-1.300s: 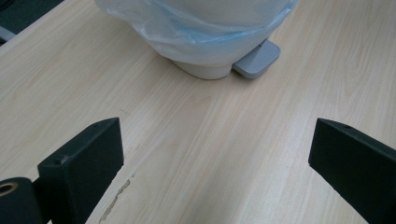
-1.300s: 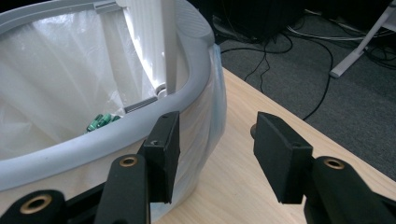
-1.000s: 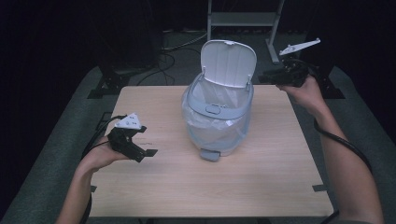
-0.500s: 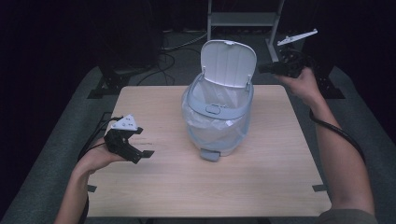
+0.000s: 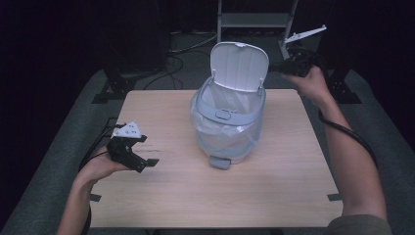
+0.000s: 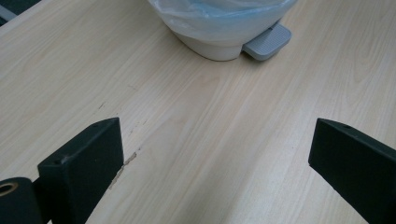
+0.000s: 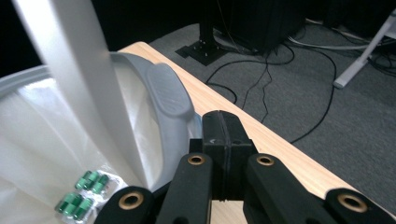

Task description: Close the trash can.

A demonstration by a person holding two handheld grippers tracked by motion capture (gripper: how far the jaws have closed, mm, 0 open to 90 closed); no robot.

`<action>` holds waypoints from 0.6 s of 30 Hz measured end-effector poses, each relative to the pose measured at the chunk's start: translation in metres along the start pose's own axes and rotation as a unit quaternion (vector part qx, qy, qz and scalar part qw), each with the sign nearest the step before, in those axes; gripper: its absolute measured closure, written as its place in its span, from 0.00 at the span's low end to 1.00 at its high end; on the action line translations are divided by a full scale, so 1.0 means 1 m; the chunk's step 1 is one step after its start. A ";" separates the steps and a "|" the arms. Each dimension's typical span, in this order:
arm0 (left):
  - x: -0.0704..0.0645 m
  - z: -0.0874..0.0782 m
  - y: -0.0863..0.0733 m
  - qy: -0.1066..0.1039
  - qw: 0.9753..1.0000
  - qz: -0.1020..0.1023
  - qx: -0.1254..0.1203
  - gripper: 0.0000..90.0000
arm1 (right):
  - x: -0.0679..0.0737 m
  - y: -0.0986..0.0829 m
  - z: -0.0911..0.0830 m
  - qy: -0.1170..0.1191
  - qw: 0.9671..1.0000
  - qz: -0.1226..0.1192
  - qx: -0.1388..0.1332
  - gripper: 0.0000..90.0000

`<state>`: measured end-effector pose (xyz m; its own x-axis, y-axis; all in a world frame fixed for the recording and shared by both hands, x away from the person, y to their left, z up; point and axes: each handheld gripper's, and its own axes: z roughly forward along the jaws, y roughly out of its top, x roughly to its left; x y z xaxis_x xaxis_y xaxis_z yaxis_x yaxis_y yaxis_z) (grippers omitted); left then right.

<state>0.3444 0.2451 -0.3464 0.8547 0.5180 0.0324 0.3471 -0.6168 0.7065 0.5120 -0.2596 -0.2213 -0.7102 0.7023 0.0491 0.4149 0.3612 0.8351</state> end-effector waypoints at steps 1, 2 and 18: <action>0.000 0.000 0.000 -0.001 1.000 -0.001 -0.002 0.02 | 0.001 0.001 0.000 0.002 1.000 -0.002 -0.001 1.00; 0.000 0.000 0.000 -0.001 1.000 -0.001 -0.002 0.02 | 0.002 0.002 0.000 0.004 1.000 -0.002 -0.001 1.00; -0.001 -0.001 -0.005 -0.006 1.000 -0.004 0.000 0.03 | 0.020 0.011 0.002 0.042 0.999 -0.017 -0.011 1.00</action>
<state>0.3417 0.2481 -0.3491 0.8565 0.5158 0.0196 0.3528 -0.6128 0.7071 0.5029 -0.2404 -0.2125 -0.7685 0.6364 0.0657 0.3785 0.3695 0.8486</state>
